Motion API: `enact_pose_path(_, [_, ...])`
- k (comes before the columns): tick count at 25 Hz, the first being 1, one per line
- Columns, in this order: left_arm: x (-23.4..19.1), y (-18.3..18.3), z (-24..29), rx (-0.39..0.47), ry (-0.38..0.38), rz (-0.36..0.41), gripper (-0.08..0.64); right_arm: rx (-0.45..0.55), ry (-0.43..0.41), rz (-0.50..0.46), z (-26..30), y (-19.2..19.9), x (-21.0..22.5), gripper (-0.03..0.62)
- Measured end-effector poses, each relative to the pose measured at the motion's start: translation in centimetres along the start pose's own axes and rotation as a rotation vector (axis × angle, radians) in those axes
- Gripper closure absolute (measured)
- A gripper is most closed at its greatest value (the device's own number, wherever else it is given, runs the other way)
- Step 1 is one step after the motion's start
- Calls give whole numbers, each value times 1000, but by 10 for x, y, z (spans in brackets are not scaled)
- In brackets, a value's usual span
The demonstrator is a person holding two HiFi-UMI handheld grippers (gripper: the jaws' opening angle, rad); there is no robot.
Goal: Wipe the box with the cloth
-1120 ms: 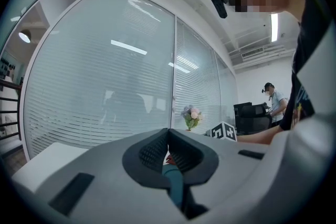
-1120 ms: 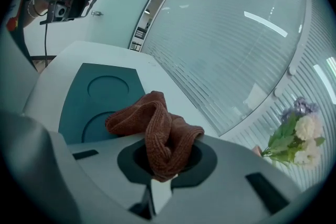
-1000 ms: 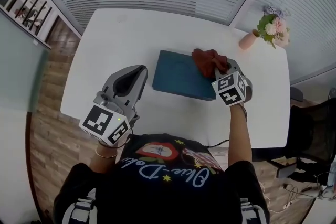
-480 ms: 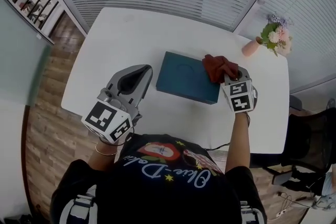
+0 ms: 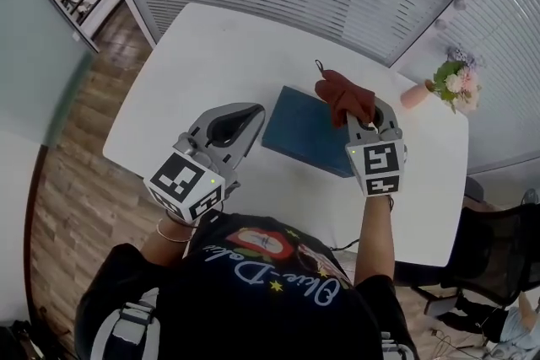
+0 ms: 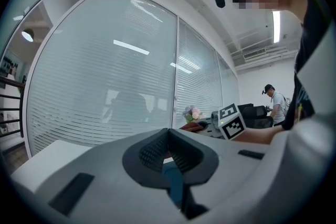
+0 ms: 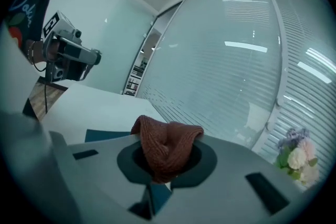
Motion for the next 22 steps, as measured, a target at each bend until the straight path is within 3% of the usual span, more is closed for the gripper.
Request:
enact_pose_path(4, [-1,1,-1,-3,-5,-3,557,4,-132,-33,32,-11,-53,569])
enact_pose_path(13, [-16,10,-7,-39,-68,-2,557,-168,-306,-320,96,32,-125,569])
enact_pose_path(17, [-4,15,-2,-44,-47,-33,557,-273,-304,-362,85,56,-124,569])
enact_pose_path(22, [-8,9,-3,-39,-49,-7,557,-278,-309,-372,89,52,-128,571])
Point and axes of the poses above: the fingertips, and each gripper's own axes: z forward along the fingers, x to its right, y out of its underside, the point moved 2 cm from there along -z, backward along the fingers, and after that the axes turned 14 degrees about z, right-handed, at the moved point
